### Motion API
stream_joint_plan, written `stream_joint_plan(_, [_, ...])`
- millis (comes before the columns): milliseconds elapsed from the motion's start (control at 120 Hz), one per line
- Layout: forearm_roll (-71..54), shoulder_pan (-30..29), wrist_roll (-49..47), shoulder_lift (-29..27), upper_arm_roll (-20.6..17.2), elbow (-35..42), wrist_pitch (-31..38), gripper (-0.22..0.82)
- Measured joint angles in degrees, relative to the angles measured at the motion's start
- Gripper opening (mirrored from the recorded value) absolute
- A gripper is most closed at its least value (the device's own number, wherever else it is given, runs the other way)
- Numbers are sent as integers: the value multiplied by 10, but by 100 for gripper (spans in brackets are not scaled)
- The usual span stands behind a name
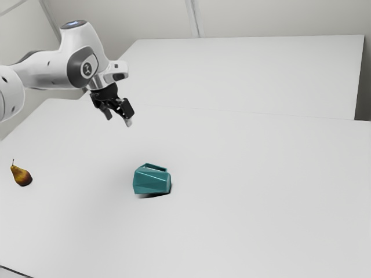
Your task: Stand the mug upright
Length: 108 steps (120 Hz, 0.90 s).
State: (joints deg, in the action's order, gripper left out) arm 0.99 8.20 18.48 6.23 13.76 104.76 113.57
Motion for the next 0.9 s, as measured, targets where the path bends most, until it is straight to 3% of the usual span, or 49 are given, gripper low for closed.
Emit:
stream_joint_plan(167, [44,-9,0,-23,10,42,9,60])
stream_joint_plan(392, [266,-35,5,-47,66,163,5,60])
stream_joint_plan(533, [392,-73,27,-27,69,184,-5,60])
stream_joint_plan(900, [528,-50,95,4,69,226,-21,60])
